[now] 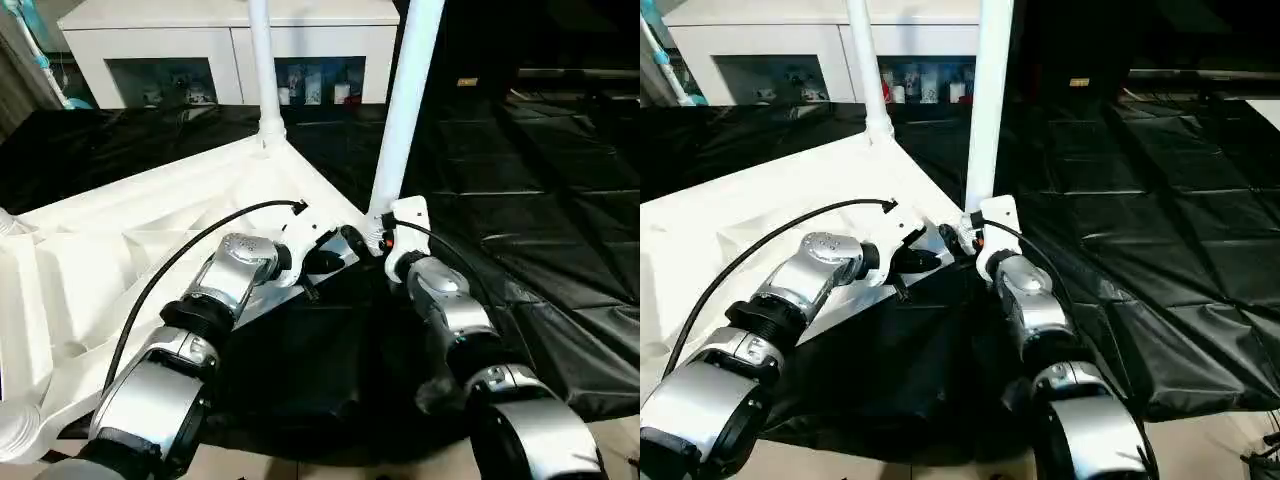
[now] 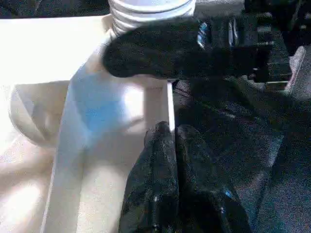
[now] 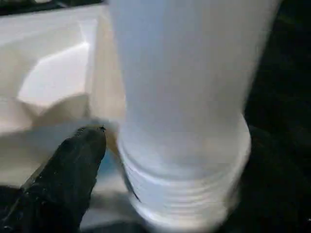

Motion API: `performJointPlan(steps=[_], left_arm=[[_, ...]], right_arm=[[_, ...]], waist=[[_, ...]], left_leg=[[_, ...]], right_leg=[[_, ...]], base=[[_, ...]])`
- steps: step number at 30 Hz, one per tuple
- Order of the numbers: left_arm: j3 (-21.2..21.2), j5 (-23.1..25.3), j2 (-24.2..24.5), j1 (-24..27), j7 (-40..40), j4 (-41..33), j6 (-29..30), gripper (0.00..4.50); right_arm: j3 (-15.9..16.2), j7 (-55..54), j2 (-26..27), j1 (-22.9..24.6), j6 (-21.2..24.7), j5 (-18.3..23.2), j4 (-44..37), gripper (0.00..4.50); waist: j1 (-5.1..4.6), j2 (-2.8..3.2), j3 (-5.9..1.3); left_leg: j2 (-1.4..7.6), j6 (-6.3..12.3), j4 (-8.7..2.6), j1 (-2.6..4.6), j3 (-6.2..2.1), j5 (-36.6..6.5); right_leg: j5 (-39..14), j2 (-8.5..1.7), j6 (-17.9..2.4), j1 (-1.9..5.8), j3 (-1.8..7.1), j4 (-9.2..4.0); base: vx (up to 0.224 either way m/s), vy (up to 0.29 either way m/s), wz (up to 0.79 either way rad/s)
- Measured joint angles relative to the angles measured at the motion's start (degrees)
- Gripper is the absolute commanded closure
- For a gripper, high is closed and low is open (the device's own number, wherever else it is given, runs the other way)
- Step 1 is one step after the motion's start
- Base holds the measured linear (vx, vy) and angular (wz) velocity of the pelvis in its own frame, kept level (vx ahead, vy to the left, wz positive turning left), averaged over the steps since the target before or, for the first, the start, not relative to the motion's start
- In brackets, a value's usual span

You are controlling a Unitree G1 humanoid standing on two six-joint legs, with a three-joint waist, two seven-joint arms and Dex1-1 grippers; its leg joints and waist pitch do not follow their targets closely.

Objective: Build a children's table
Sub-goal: Rotate leg to tighten

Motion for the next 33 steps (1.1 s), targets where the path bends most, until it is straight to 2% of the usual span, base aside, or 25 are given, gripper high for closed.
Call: performJointPlan(steps=[6, 16, 22, 28, 33], left_arm=[[-0.12, 0.0, 0.1, 0.31, -0.68, -0.14, -0.48, 4.5], [-0.26, 0.03, 0.75, 0.94, -1.69, -0.16, -2.15, 4.5], [-0.27, 0.03, 0.99, 1.02, -2.32, -0.12, -2.72, 4.5], [-0.66, 0.02, 1.91, 1.35, -3.81, -0.03, -4.07, 4.5], [-1.5, 0.05, 3.25, 2.04, -5.82, -0.19, -5.76, 4.5]], right_arm=[[1.34, 3.11, -1.42, 5.35, 0.86, 0.09, -7.34, 0.15], [1.69, 8.58, -4.22, 13.38, 4.74, 2.78, -20.06, 0.15], [1.84, 14.2, -7.13, 15.05, 7.47, 5.05, -25.66, 0.15], [5.93, 26.21, -14.09, 18.72, 10.93, 6.42, -30.34, 0.15], [6.22, 28.53, -16.7, 18.5, 11.47, 6.46, -31.66, 0.15]], waist=[[0.55, 0.02, -0.02], [0.62, 0.06, -0.02], [0.6, 0.06, -0.02], [0.63, 0.18, -0.1], [0.6, 0.47, -0.29]], left_leg=[[0.03, 0.0, 0.13, 0.04, 0.0, 0.0], [0.06, -0.01, 0.44, 0.08, -0.08, 0.0], [0.06, 0.0, 0.48, 0.05, -0.1, 0.0], [0.07, 0.01, 0.58, 0.01, -0.16, 0.0], [0.07, 0.0, 0.66, 0.02, -0.23, 0.0]], right_leg=[[-0.04, 0.0, 0.05, -0.01, 0.01, 0.19], [-0.11, -0.01, 0.17, -0.02, 0.03, 0.6], [-0.14, 0.0, 0.22, -0.02, 0.02, 0.61], [-0.17, 0.0, 0.27, -0.02, -0.01, 0.67], [-0.15, 0.0, 0.29, 0.01, -0.03, 0.74]], base=[[0.0, 0.0, 0.0], [0.0, 0.0, 0.0], [0.0, 0.0, 0.0], [0.0, 0.0, 0.0], [0.0, 0.0, 0.0]])
